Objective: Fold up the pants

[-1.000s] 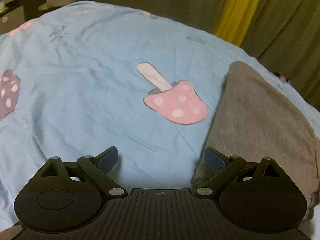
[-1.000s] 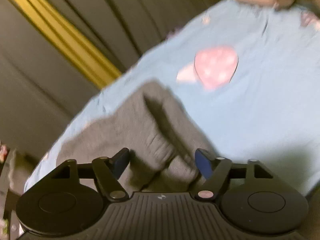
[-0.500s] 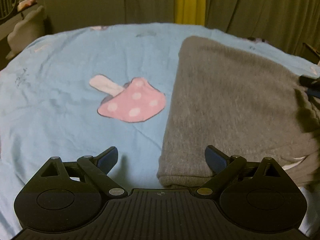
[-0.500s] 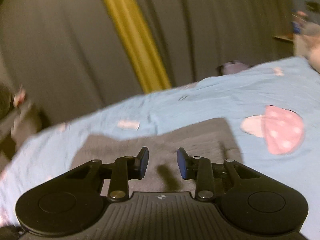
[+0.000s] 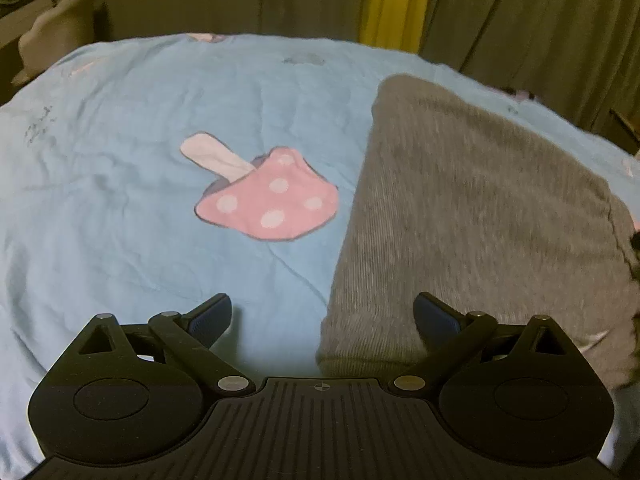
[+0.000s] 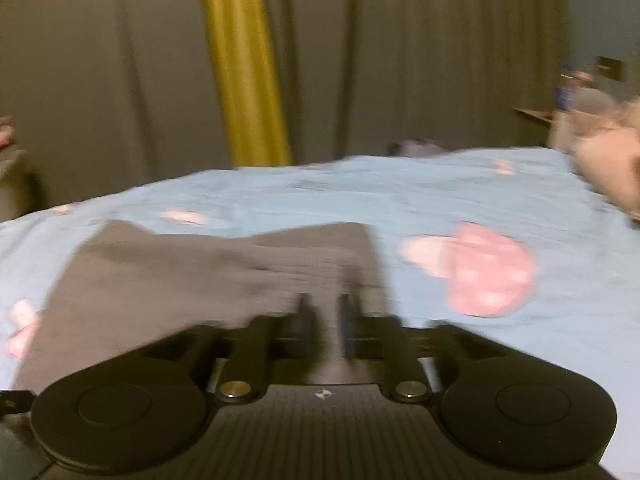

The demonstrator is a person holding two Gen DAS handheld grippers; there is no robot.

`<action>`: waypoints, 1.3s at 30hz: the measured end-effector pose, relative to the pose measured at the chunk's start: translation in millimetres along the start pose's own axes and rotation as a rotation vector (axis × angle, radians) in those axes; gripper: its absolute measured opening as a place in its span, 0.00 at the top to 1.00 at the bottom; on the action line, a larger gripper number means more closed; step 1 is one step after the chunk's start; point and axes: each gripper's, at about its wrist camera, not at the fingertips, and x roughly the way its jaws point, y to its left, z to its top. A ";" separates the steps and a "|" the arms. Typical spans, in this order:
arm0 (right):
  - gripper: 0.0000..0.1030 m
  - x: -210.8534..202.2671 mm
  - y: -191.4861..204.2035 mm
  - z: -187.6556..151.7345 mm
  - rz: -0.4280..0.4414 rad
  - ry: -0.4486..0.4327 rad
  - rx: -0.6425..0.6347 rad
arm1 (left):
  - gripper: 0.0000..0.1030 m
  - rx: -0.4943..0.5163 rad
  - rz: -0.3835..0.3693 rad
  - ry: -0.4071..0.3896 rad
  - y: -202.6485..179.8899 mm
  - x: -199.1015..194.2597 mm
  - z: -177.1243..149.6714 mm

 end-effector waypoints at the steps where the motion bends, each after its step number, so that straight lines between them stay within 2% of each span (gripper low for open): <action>1: 0.04 2.7 -10.7 1.0 0.023 0.018 0.036 | 0.03 -0.011 0.002 -0.009 3.2 -1.2 2.5; 4: 0.05 9.7 -46.1 -1.7 0.143 0.073 0.178 | 0.03 -0.059 -0.022 -0.016 15.8 1.5 12.1; 6: 0.04 26.3 -70.1 -6.9 0.258 0.152 0.315 | 0.03 -0.093 -0.096 0.024 25.4 10.7 21.8; 9: 0.04 60.7 -101.1 -21.7 0.427 0.296 0.547 | 0.03 -0.102 -0.244 0.125 34.4 31.7 40.8; 11: 0.04 75.4 -109.2 -28.2 0.509 0.326 0.646 | 0.03 -0.085 -0.327 0.220 35.8 52.8 52.6; 13: 0.04 82.7 -105.4 -25.5 0.582 0.337 0.622 | 0.02 -0.032 -0.359 0.263 29.5 66.9 59.5; 16: 0.04 91.6 -93.0 -25.0 0.633 0.360 0.559 | 0.02 0.104 -0.384 0.244 9.9 79.2 70.1; 18: 0.04 95.9 -85.1 -23.7 0.667 0.363 0.533 | 0.02 0.137 -0.398 0.243 -0.8 87.2 76.8; 21: 0.06 96.8 -77.4 -23.7 0.663 0.353 0.502 | 0.02 0.144 -0.442 0.246 -14.4 98.9 88.6; 22: 0.12 96.6 -74.2 -23.5 0.646 0.349 0.476 | 0.03 0.152 -0.476 0.244 -18.5 102.1 91.7; 23: 0.30 93.2 -71.7 -23.1 0.620 0.352 0.446 | 0.14 0.165 -0.513 0.261 -24.2 105.8 93.1; 24: 0.32 91.0 -72.7 -23.6 0.625 0.350 0.455 | 0.14 0.182 -0.519 0.274 -29.8 108.3 93.8; 26: 0.32 91.3 -73.3 -23.8 0.633 0.355 0.465 | 0.14 0.233 -0.513 0.255 -37.3 110.4 92.4; 27: 0.29 91.7 -72.0 -23.1 0.633 0.359 0.461 | 0.13 0.233 -0.515 0.253 -37.2 113.0 91.4; 29: 0.21 96.4 -69.7 -22.3 0.650 0.367 0.476 | 0.11 0.194 -0.528 0.259 -36.0 118.1 91.8; 31: 0.20 96.3 -70.9 -17.7 0.621 0.365 0.455 | 0.12 0.156 -0.503 0.259 -36.6 120.2 94.5; 32: 0.24 94.8 -67.4 -15.9 0.594 0.358 0.443 | 0.19 0.161 -0.485 0.246 -39.1 116.3 94.2; 33: 0.31 90.1 -63.9 -14.1 0.559 0.349 0.426 | 0.35 0.184 -0.484 0.227 -41.4 110.8 93.1; 34: 0.33 86.1 -59.7 -12.8 0.534 0.333 0.401 | 0.44 0.204 -0.493 0.213 -43.0 104.6 92.5; 35: 0.37 79.7 -54.8 -10.7 0.510 0.308 0.372 | 0.56 0.213 -0.494 0.197 -42.7 98.4 93.7; 36: 0.39 73.3 -49.4 -7.7 0.490 0.279 0.338 | 0.63 0.207 -0.497 0.185 -40.8 93.3 96.4; 39: 0.42 54.4 -36.1 9.1 0.479 0.190 0.286 | 0.66 0.165 -0.513 0.150 -39.3 81.3 106.4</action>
